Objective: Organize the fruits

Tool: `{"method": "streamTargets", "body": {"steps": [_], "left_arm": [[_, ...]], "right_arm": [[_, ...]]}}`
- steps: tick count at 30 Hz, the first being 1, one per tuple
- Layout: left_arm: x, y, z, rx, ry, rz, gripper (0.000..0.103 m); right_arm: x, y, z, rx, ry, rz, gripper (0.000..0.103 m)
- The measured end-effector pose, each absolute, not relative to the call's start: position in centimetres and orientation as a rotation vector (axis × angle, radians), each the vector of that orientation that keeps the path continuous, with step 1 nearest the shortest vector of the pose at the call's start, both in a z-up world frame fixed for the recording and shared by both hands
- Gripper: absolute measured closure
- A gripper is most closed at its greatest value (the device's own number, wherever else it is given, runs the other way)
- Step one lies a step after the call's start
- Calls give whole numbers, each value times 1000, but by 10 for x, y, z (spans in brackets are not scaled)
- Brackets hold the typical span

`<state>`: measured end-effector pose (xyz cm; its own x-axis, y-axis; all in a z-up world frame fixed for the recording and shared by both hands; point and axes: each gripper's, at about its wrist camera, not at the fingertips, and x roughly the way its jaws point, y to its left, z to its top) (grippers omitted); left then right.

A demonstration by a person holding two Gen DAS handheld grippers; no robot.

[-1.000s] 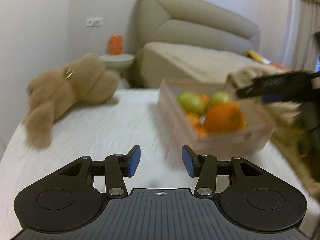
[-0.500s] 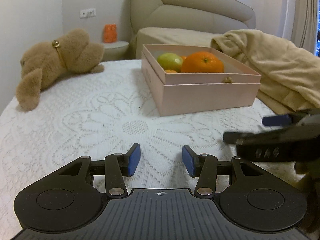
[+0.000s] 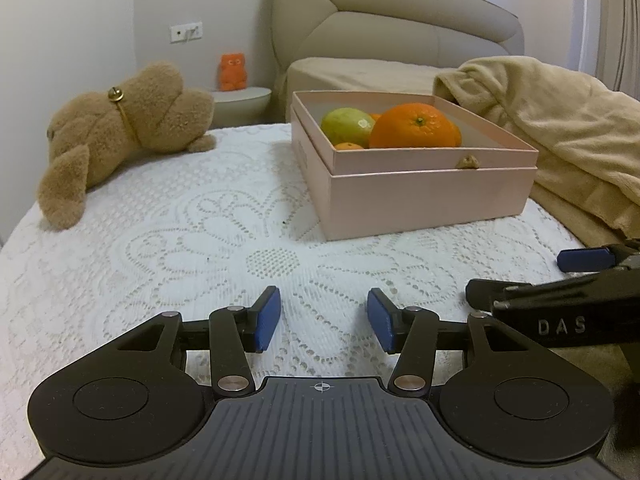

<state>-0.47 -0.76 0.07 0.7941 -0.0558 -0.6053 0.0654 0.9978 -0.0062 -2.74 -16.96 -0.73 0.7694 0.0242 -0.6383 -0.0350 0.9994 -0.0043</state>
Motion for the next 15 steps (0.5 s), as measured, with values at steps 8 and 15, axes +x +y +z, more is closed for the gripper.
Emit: {"method": "streamTargets", "body": {"steps": [8,15], "left_arm": [[-5,-9,1,29,650,-62,48],[-5,-9,0,28,649,-63,48]], "right_arm": [[-34,-173,-11,-14,639,49,0],[-34,-173,-11,-16,639,48,0]]}}
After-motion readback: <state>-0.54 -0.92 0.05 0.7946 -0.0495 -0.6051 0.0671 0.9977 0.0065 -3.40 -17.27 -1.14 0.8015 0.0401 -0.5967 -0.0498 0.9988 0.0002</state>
